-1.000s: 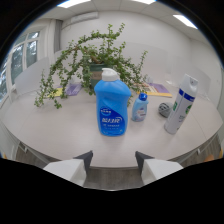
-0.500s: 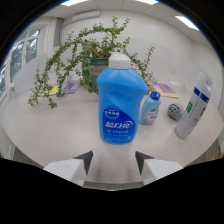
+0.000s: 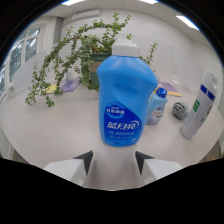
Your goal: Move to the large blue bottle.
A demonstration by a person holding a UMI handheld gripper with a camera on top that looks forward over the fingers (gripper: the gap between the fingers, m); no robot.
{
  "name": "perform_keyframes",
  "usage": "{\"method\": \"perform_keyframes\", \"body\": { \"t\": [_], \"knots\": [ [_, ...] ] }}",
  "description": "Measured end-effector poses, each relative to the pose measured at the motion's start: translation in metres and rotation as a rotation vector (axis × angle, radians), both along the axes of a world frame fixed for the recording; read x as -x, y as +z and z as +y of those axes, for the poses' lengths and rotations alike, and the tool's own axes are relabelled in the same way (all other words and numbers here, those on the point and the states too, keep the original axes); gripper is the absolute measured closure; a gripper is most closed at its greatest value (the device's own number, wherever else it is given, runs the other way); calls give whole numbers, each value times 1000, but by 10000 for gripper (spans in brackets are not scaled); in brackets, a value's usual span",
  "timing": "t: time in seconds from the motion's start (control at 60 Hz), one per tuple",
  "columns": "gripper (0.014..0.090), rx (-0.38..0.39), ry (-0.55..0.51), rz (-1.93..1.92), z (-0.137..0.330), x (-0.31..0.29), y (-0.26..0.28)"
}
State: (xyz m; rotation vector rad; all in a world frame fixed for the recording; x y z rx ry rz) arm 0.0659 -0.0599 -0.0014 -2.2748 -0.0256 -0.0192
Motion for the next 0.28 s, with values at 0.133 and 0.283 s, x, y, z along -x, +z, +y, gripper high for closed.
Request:
{"method": "perform_keyframes", "body": {
  "t": [0.133, 0.283],
  "knots": [
    [206, -3, -2, -3, 1, -1, 0],
    [205, -3, -9, -2, 0, -3, 0]
  ]
}}
